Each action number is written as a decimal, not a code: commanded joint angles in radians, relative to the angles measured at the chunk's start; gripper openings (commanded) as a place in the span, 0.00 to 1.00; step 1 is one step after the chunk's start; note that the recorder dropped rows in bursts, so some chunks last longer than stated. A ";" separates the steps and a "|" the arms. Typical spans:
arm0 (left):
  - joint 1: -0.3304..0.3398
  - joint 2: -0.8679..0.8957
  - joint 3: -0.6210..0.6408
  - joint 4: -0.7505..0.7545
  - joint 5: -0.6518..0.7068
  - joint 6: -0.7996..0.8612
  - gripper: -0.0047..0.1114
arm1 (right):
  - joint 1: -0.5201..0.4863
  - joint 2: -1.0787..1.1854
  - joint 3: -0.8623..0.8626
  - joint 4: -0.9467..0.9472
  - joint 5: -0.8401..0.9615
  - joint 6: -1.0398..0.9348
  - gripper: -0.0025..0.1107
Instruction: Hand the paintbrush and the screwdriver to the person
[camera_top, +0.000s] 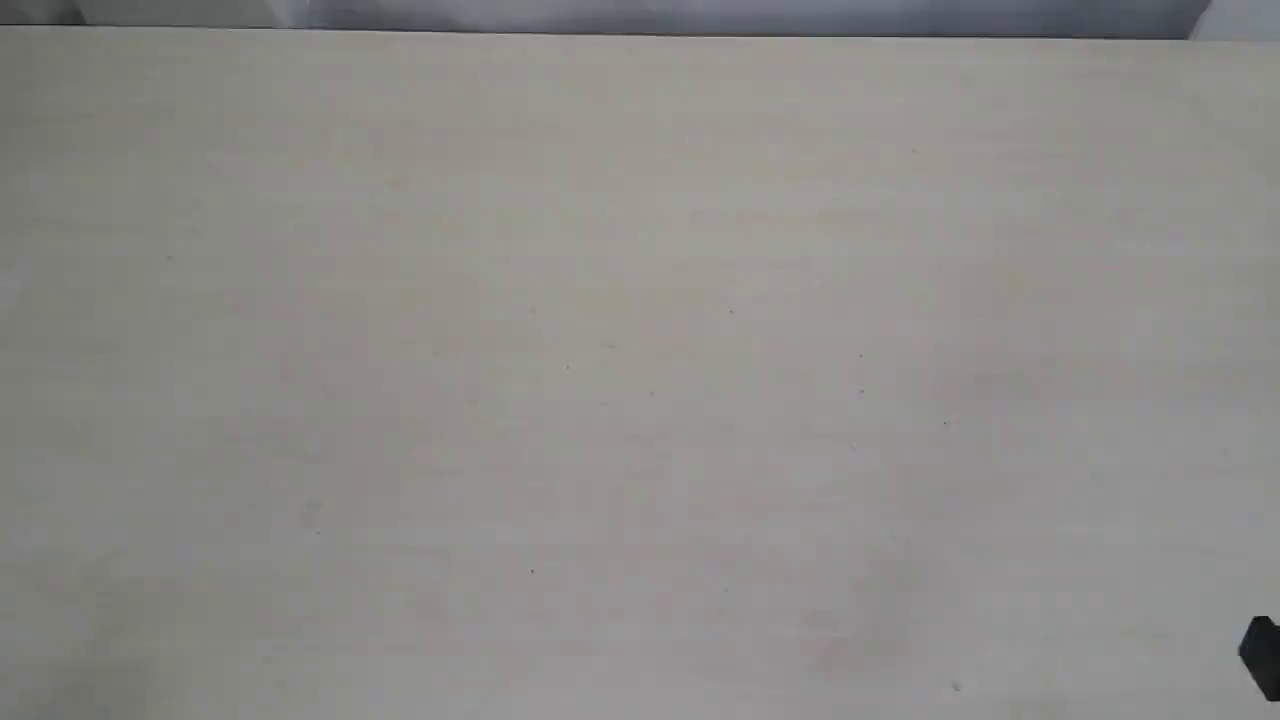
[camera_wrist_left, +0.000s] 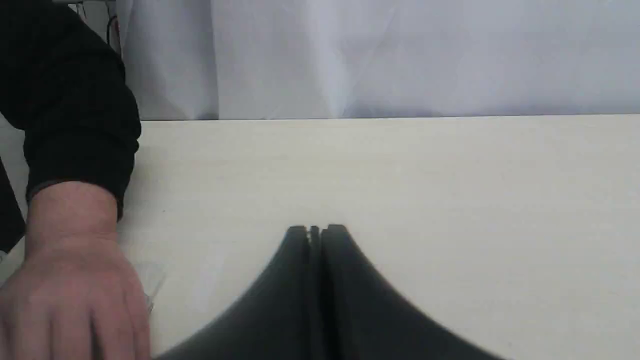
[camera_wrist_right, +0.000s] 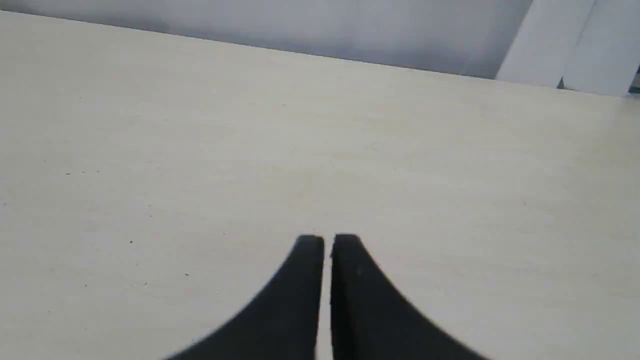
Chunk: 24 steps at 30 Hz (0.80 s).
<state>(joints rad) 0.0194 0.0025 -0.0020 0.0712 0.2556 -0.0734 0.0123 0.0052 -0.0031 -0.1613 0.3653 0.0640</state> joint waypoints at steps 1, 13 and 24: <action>-0.008 -0.002 0.002 -0.004 -0.006 -0.002 0.04 | -0.021 -0.005 0.003 -0.005 0.003 -0.007 0.06; -0.008 -0.002 0.002 -0.001 -0.008 -0.002 0.04 | -0.027 -0.005 0.003 -0.005 0.010 -0.030 0.06; -0.008 -0.002 0.002 -0.001 -0.008 -0.002 0.04 | -0.026 -0.005 0.003 -0.005 0.007 -0.027 0.06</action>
<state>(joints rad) 0.0194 0.0025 -0.0020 0.0712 0.2556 -0.0734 -0.0095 0.0052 -0.0031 -0.1613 0.3737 0.0432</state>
